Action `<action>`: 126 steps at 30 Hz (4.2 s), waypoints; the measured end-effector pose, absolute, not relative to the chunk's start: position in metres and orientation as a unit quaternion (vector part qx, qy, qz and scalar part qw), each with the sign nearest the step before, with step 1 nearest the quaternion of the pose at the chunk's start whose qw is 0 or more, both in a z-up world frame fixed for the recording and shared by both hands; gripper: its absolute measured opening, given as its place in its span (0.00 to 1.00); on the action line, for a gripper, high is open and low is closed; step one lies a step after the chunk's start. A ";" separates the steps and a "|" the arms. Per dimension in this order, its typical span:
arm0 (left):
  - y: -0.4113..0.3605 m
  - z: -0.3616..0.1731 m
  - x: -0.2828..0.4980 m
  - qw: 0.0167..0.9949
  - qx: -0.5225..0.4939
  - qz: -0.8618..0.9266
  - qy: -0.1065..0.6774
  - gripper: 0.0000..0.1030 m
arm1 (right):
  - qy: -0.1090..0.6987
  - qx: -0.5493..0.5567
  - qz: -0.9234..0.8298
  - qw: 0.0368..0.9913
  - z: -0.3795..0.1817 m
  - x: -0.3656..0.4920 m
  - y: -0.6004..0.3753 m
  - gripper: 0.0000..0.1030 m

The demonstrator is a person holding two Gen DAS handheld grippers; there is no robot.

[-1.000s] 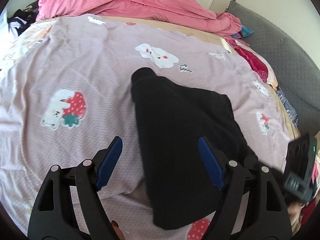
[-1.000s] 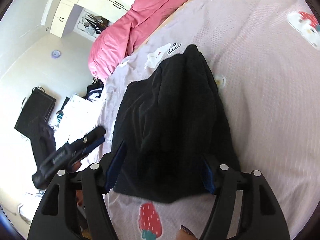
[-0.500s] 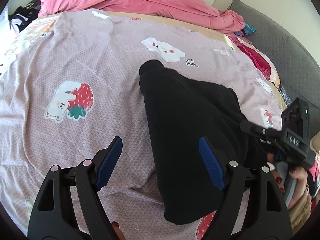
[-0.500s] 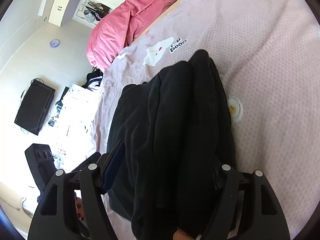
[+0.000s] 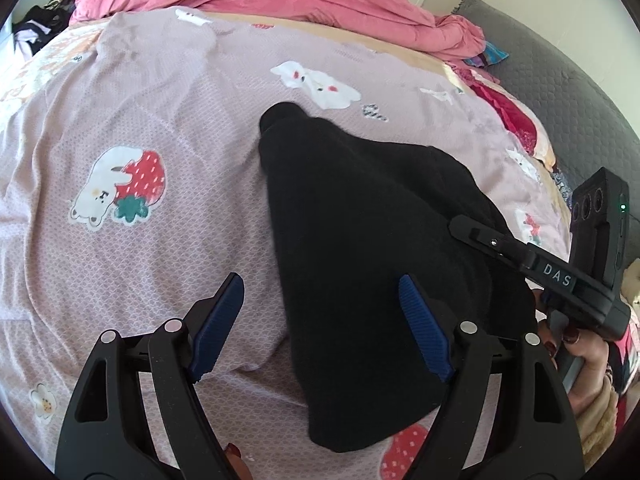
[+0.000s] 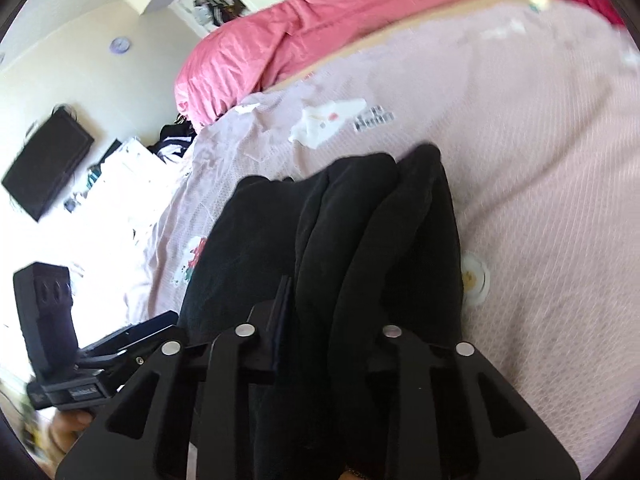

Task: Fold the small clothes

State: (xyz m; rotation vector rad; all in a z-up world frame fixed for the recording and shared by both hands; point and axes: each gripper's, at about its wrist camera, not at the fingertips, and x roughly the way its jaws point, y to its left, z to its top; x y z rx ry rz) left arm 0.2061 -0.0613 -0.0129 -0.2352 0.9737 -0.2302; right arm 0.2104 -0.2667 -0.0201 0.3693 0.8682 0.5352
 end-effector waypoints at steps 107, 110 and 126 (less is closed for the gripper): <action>-0.018 -0.010 0.050 0.897 -0.099 -0.096 0.420 0.91 | 0.329 0.022 0.066 0.942 -0.016 -0.014 -0.258 0.96; -0.019 -0.012 0.049 0.896 -0.093 -0.090 0.424 0.91 | 0.334 0.026 0.062 0.940 -0.019 -0.013 -0.259 0.96; -0.026 -0.012 0.048 0.893 -0.085 -0.085 0.433 0.91 | 0.335 0.033 0.066 0.939 -0.020 -0.011 -0.262 0.96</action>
